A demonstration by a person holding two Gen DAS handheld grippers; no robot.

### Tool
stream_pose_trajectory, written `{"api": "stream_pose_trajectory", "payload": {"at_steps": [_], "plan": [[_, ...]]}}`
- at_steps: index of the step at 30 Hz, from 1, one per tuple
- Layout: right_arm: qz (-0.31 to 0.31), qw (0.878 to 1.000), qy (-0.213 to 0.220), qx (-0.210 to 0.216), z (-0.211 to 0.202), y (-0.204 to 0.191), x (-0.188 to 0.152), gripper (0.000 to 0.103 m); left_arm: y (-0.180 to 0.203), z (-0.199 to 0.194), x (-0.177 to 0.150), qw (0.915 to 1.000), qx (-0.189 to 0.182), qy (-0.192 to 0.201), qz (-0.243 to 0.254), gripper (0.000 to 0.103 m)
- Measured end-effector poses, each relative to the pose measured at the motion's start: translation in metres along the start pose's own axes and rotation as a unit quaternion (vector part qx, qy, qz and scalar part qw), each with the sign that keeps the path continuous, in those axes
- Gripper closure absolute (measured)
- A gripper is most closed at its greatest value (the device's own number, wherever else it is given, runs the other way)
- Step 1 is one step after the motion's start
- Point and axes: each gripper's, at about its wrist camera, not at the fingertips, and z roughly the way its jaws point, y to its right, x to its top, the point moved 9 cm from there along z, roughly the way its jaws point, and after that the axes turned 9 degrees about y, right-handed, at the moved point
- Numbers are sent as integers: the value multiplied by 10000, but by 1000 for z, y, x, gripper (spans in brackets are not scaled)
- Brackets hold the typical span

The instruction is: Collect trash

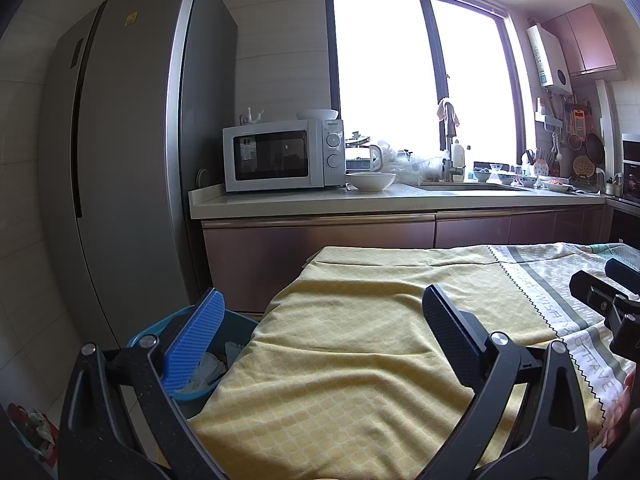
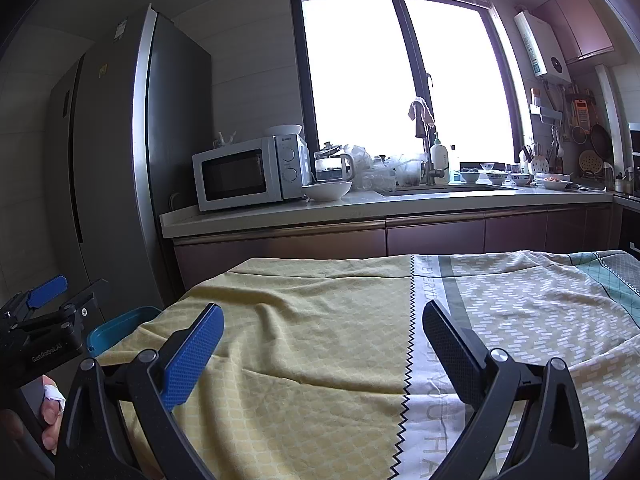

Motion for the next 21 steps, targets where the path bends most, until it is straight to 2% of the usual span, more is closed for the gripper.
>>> {"api": "stream_pose_trajectory", "payload": {"at_steps": [21], "plan": [[1,10000,8,-18,-1,0,2,7,3,3,-2,10000,-18,-36,26,5]]}}
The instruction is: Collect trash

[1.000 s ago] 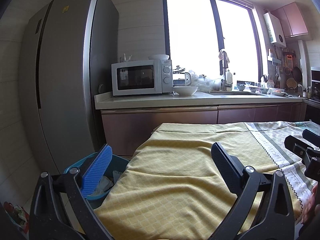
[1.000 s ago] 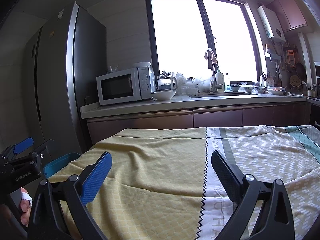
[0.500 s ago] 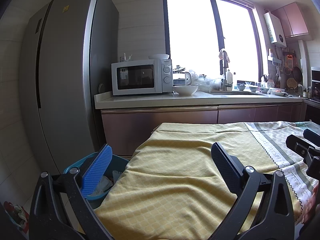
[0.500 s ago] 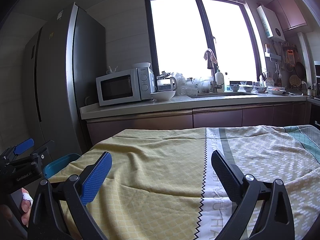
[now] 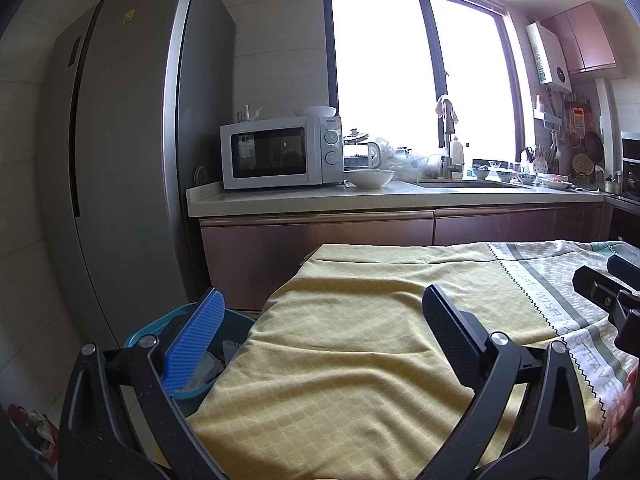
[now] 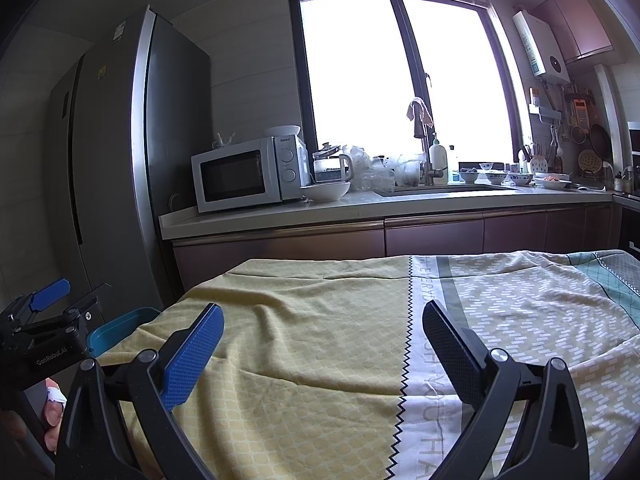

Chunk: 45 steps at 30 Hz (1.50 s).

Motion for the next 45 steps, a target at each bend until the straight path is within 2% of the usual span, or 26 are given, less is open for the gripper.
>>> {"api": "stream_pose_trajectory", "payload": {"at_steps": [45], "plan": [[55,10000,-31,-42,-2,-3,-6,7,-1,0,-1,10000,37,-13,9,5]]}}
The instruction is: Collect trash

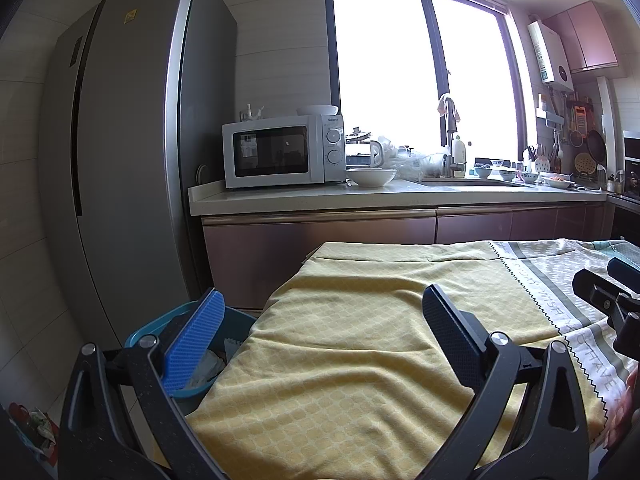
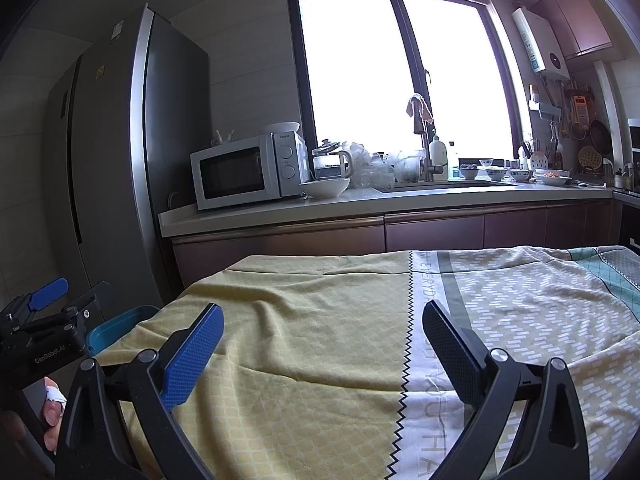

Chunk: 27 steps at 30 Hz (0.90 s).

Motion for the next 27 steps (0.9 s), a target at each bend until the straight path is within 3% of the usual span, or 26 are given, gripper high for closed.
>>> {"api": "stream_pose_trajectory", "payload": {"at_steps": [27], "plan": [[16,10000,38,-72,-3,2,1,7,1,-1,-1,10000,29,38,-4,5]]}}
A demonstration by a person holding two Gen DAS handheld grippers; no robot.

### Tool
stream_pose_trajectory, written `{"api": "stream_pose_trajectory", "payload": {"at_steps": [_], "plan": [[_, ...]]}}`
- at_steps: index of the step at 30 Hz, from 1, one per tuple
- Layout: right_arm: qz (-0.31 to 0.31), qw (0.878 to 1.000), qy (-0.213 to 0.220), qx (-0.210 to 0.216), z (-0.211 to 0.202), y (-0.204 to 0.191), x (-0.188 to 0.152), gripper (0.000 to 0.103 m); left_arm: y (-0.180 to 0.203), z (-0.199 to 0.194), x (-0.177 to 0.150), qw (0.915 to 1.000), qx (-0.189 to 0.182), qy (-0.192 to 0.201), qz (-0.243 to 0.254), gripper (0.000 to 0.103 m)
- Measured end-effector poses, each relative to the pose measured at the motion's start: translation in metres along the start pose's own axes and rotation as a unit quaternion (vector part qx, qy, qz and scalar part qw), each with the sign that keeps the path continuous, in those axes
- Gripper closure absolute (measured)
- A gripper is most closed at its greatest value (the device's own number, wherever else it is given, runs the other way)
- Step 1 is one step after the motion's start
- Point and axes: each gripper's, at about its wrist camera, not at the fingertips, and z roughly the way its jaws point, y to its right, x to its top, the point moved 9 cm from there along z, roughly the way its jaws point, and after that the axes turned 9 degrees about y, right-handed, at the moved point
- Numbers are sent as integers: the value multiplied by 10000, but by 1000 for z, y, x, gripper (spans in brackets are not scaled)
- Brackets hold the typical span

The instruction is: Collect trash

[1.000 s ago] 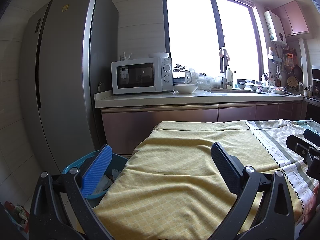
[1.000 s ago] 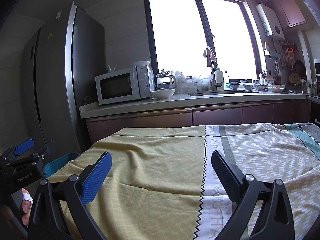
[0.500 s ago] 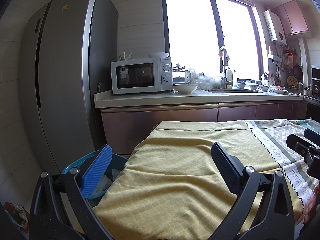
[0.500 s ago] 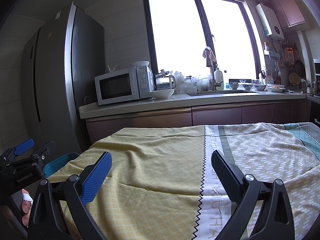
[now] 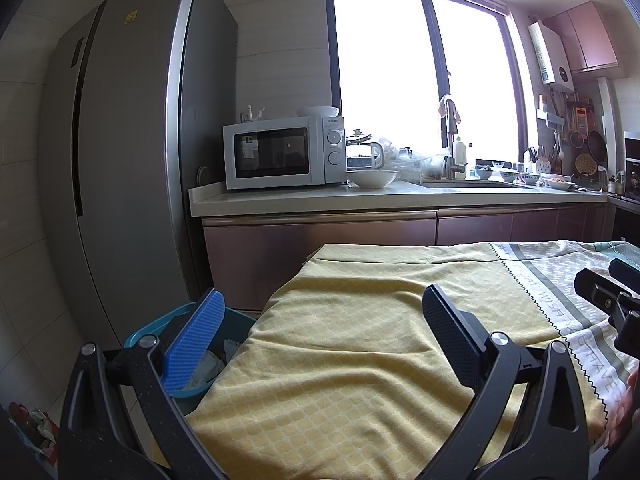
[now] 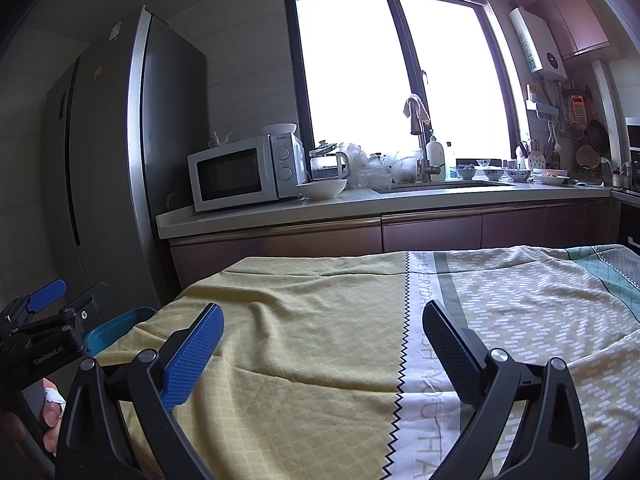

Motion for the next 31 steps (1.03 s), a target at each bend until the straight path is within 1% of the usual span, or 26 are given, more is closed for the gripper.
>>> {"api": "stream_pose_trajectory", "payload": {"at_steps": [14,20,23,26,28,31], "plan": [[35,9999,28,-90,0,3,1,7,1,-3,4,9998,67,158,65,5],[50,9999,45,-107,0,5,1,7,5,-2,5,9998,-50,172,82,5],[49,9999,39,-123,0,7,2,7,9,3,1,9999,-72,46,130,5],[48,9998,40,-188,1,13,5,7,14,15,-1,9996,-175,-176,122,5],[1,9996,-29,-275,3,20,7,7,20,29,-4,9984,-355,-425,61,5],[-102,9983,-234,-517,11,37,9,7,34,60,-12,9937,-638,-924,13,5]]}}
